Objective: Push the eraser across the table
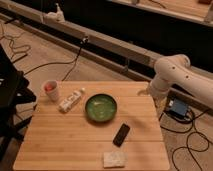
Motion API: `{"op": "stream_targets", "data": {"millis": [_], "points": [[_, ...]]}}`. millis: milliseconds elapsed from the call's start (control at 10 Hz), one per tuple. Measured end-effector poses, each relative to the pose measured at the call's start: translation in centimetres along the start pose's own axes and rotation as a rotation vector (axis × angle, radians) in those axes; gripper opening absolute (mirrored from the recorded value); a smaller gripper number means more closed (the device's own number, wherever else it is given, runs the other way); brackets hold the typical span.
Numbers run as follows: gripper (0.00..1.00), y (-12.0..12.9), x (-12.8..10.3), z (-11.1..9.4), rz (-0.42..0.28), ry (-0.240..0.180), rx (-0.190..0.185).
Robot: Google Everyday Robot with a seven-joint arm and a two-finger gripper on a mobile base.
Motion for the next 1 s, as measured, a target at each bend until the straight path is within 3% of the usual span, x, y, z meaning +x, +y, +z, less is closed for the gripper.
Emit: {"op": "stream_targets", "data": {"millis": [1000], "points": [[0.77, -0.02, 0.01, 0.07, 0.0, 0.001, 0.001]]}}
